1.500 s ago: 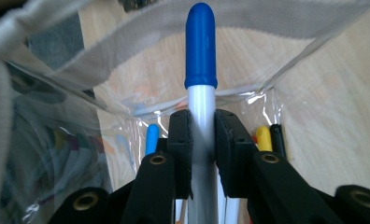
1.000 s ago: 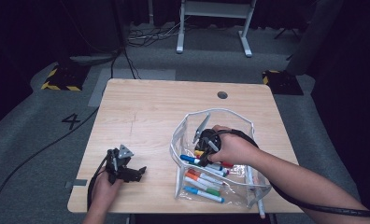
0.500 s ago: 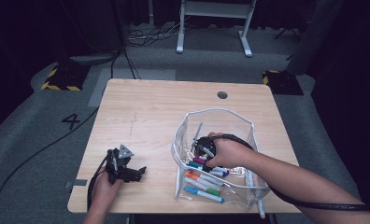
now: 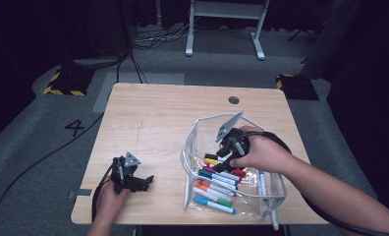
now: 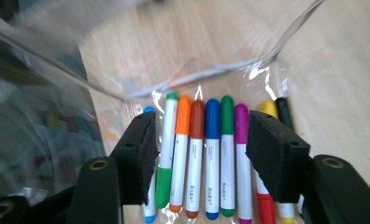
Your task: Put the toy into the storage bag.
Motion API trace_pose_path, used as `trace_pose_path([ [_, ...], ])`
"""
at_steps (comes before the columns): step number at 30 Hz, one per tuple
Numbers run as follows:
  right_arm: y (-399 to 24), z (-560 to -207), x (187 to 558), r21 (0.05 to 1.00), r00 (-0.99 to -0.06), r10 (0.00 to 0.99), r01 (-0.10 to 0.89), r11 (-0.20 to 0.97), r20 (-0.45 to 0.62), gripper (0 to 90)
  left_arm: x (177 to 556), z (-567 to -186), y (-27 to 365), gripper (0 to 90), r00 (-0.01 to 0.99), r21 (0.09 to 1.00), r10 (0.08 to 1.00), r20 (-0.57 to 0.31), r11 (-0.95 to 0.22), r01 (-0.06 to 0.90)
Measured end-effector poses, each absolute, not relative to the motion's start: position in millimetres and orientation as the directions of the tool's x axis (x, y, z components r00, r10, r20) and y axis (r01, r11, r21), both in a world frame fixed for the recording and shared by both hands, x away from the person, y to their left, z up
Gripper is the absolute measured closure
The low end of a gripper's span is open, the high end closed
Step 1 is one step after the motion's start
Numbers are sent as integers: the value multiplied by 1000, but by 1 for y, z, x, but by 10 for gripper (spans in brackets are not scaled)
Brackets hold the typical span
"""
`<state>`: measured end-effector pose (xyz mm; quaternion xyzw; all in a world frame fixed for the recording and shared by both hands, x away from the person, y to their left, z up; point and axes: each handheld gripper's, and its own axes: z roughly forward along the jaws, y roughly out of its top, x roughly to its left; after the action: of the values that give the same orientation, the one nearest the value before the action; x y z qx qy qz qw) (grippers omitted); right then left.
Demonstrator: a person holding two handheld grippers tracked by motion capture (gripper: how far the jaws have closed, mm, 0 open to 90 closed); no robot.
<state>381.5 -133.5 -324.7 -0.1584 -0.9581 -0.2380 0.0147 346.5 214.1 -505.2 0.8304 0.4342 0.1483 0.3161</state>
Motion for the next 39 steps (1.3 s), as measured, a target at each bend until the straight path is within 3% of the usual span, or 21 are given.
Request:
trace_pose_path([
  [10, -201, -266, 366, 619, -912, 404, 356, 700, 68, 416, 346, -505, 214, 0, 579, 654, 815, -26, -424, 627],
  [21, -292, -249, 351, 691, -829, 556, 442, 573, 69, 414, 347, -505, 214, 0, 578, 654, 815, -27, -423, 627],
  [31, -340, -273, 335, 693, -773, 625, 509, 510, 108, 406, 347, -505, 214, 0, 578, 654, 815, -27, -423, 627],
  [39, -352, -325, 322, 678, -748, 650, 547, 491, 133, 395, 347, -505, 214, 0, 578, 654, 816, -27, -423, 627],
])
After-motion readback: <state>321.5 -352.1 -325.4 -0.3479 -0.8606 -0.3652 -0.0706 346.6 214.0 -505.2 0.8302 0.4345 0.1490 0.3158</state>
